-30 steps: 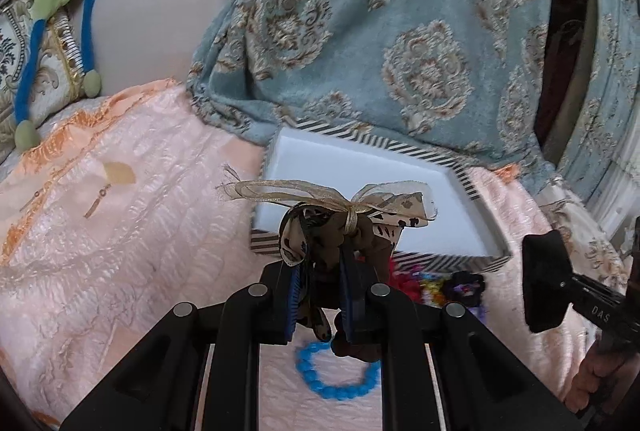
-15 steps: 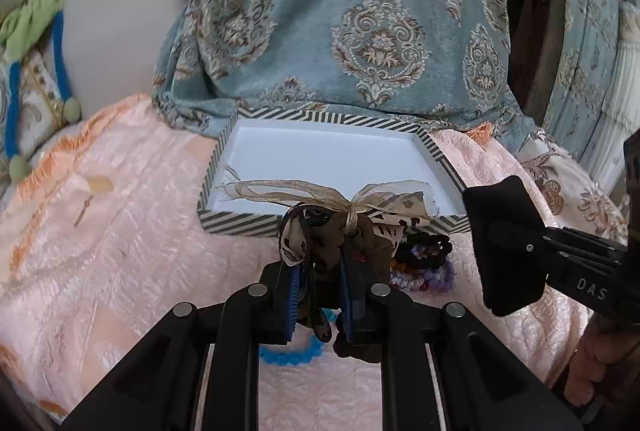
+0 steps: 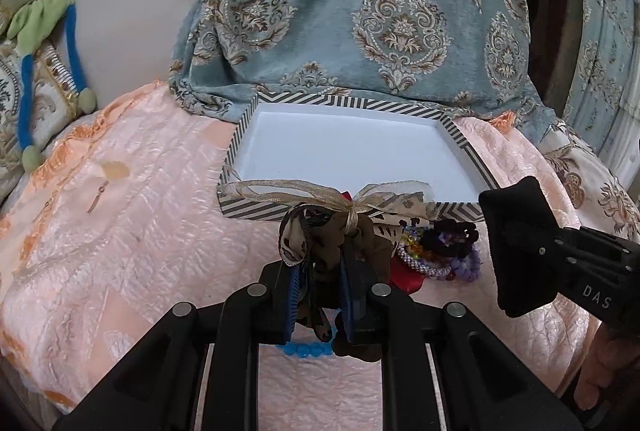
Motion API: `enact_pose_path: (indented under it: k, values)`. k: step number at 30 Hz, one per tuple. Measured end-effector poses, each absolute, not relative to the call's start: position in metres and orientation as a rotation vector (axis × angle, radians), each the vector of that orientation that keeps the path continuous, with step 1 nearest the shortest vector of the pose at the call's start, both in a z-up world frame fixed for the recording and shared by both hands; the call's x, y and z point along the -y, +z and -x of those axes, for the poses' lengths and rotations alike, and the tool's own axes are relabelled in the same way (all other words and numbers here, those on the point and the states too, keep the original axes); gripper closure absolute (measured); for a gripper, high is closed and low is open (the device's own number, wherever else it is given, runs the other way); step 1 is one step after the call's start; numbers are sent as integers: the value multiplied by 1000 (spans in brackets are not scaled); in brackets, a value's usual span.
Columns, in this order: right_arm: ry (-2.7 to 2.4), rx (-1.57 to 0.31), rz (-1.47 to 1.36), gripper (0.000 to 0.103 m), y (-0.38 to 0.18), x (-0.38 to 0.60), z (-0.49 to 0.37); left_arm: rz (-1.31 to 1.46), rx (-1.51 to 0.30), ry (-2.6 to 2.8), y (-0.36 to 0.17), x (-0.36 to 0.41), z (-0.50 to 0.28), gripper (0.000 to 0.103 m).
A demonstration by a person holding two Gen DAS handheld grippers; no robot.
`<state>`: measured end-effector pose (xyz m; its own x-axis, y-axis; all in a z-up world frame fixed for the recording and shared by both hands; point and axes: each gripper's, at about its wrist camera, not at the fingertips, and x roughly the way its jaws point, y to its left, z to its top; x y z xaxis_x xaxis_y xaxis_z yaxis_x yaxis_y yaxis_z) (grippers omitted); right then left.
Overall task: Organize jewelry
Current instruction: 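Carry the bows into the tray with the left gripper while the right gripper places the black velvet piece there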
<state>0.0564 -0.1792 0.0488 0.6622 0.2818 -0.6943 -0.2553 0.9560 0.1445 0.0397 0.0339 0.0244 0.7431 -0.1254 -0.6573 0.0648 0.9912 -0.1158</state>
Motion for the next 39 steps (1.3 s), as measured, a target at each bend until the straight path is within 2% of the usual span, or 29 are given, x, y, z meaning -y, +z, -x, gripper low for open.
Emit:
enact_pose_path:
  k: [34,39]
  values:
    - [285,-791,-17,83,45,179,-57,73,-742,-58,18,-38,-40,102]
    - [291,-778,-53,83,50,184,-59,61,-759,-86,43,-38,-38,102]
